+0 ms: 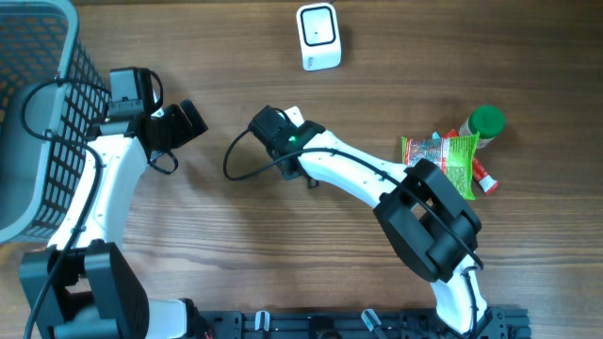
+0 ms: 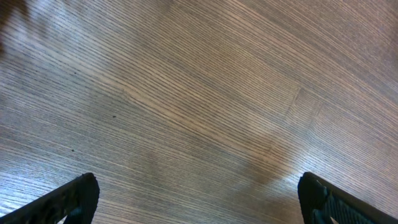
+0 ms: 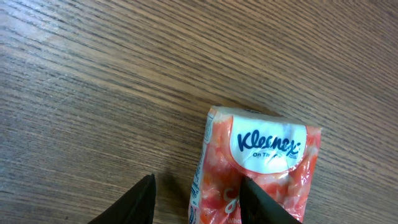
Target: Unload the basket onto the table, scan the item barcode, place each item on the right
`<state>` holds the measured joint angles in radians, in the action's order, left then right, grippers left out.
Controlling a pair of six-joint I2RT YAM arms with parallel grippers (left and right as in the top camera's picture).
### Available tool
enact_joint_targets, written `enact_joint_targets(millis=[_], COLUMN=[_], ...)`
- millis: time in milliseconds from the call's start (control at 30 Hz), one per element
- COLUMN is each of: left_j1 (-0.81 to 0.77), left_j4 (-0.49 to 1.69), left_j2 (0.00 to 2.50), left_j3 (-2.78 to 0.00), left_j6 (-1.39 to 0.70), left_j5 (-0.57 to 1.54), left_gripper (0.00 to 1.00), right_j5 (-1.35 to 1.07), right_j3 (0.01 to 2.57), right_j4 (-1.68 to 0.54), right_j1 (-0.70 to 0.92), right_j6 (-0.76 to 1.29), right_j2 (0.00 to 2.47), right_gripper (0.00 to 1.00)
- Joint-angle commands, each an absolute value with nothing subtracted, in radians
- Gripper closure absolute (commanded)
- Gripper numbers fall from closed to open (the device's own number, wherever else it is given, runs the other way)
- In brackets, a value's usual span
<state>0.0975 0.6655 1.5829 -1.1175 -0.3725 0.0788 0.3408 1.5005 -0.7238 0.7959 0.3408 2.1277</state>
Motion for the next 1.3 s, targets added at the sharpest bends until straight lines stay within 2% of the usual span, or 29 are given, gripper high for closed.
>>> enact_joint_targets(millis=[0,200,367,700,767,1067,1267], left_j1=[0.101,0.101,0.101,0.101,0.101,0.101,0.101], left_j4=[0.665,0.665,0.665,0.665,0.665,0.665,0.665], left_j2=[1.586,1.586,1.586,1.586,1.586,1.586,1.586], left_j3=[-1.12,-1.12,-1.12,-1.12,-1.12,-1.12,-1.12], left_j6=[-0.367,-0.368,-0.367,-0.367,-0.368,-0.367,-0.368], left_j5=[0.076,0.076,0.076,0.076,0.076,0.076,0.076], left_gripper=[0.0,0.0,0.0,0.0,0.0,0.0,0.0], right_j5=[0.318,0.369,0.37,0.414,0.334,0.108,-0.121], right_j3=[1.519,1.518,1.512,1.48,1.488,1.491,1.49], right_j4=[-0.723,-0.737,-0.745,-0.735,-0.736,-0.746,-0.772], right_j1=[0.795,0.795,0.794,0.786,0.766,0.651,0.524], right_j6=[0.294,0.269,0.274,0.318,0.314,0.262,0.234], right_j2=[2.073,2.045,2.046,2.066,2.053,1.993,1.993], right_gripper=[0.55,0.51,0.56,0.57,0.61,0.6,0.64])
